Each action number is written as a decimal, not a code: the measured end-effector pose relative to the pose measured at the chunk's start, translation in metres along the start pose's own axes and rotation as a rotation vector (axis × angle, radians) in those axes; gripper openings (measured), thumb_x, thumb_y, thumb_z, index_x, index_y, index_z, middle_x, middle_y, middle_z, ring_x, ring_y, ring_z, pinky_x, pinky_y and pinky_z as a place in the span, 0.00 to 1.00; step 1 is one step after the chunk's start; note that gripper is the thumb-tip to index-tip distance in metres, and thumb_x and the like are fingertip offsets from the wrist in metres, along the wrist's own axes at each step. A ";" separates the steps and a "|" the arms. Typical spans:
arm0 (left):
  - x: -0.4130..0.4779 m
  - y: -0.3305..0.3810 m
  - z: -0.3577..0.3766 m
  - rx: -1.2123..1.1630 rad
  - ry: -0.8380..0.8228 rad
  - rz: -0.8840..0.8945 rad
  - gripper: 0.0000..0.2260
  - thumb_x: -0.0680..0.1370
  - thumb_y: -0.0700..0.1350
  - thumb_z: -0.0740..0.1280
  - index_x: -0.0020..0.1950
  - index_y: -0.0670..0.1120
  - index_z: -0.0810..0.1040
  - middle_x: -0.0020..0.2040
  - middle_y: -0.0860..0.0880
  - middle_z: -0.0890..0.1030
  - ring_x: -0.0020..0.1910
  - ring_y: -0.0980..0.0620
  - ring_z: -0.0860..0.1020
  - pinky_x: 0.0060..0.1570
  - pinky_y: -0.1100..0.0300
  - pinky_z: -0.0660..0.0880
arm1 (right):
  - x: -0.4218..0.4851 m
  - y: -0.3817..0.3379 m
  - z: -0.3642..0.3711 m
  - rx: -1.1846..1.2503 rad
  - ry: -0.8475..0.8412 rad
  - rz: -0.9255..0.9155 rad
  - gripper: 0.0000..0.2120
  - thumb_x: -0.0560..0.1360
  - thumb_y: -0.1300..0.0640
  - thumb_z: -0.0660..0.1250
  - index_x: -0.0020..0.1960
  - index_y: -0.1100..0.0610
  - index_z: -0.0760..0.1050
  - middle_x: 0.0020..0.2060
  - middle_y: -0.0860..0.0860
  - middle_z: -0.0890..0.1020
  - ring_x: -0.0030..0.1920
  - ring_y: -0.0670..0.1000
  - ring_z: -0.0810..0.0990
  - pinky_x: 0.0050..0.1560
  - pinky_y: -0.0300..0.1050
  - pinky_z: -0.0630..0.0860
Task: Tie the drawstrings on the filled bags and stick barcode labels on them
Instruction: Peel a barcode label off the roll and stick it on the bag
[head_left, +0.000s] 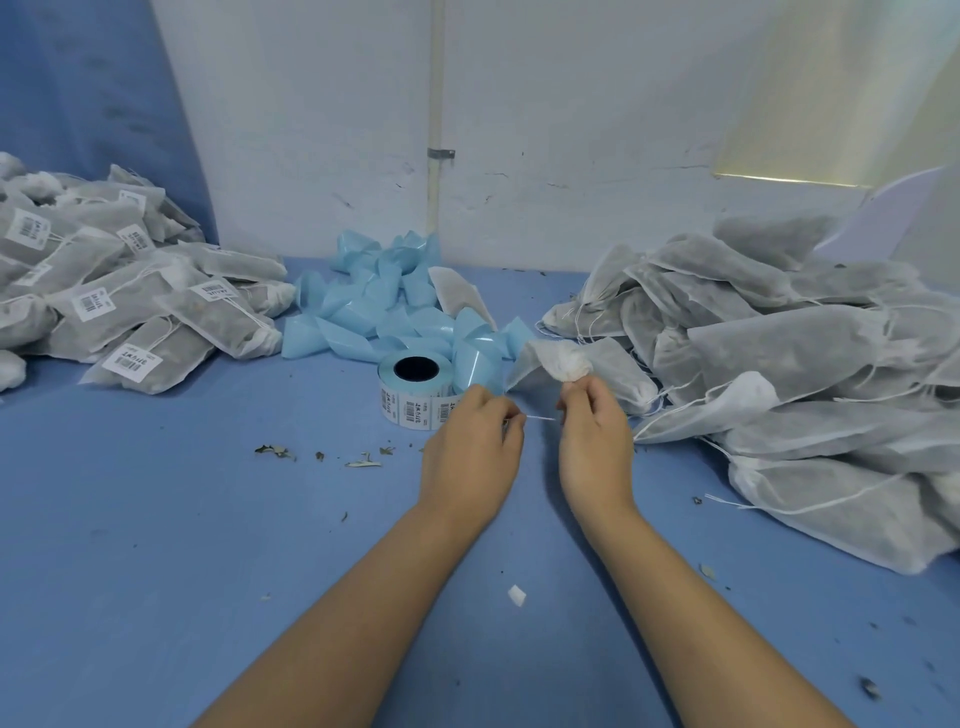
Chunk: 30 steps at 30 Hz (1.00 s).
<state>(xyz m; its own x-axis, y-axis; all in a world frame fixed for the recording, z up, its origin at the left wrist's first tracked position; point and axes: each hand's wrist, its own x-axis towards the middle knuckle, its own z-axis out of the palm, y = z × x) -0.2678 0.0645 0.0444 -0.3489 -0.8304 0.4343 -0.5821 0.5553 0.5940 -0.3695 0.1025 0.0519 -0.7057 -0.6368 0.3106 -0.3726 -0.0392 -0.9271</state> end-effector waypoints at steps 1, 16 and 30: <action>0.000 0.000 -0.001 -0.018 0.020 0.004 0.09 0.80 0.49 0.61 0.49 0.46 0.77 0.51 0.52 0.72 0.44 0.52 0.74 0.39 0.57 0.69 | 0.001 0.001 -0.001 -0.103 0.018 -0.032 0.11 0.78 0.56 0.57 0.37 0.56 0.66 0.28 0.46 0.68 0.30 0.45 0.64 0.34 0.44 0.63; -0.001 0.009 -0.002 -0.179 0.121 0.246 0.06 0.79 0.36 0.62 0.48 0.39 0.77 0.69 0.51 0.69 0.51 0.54 0.75 0.45 0.59 0.73 | -0.009 0.000 -0.001 -0.487 -0.106 -0.373 0.21 0.74 0.63 0.60 0.65 0.52 0.75 0.62 0.46 0.78 0.61 0.50 0.72 0.58 0.46 0.68; 0.001 0.012 -0.005 -0.532 0.039 0.145 0.06 0.80 0.34 0.59 0.48 0.39 0.75 0.45 0.48 0.76 0.43 0.62 0.72 0.45 0.72 0.67 | -0.016 -0.007 0.000 -0.278 -0.041 -0.537 0.20 0.76 0.61 0.61 0.68 0.55 0.73 0.66 0.47 0.75 0.62 0.42 0.70 0.61 0.21 0.57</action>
<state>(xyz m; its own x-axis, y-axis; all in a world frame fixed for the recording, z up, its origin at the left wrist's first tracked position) -0.2711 0.0710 0.0554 -0.3644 -0.7469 0.5562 -0.0750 0.6188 0.7820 -0.3562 0.1131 0.0536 -0.3537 -0.6136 0.7060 -0.8175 -0.1640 -0.5520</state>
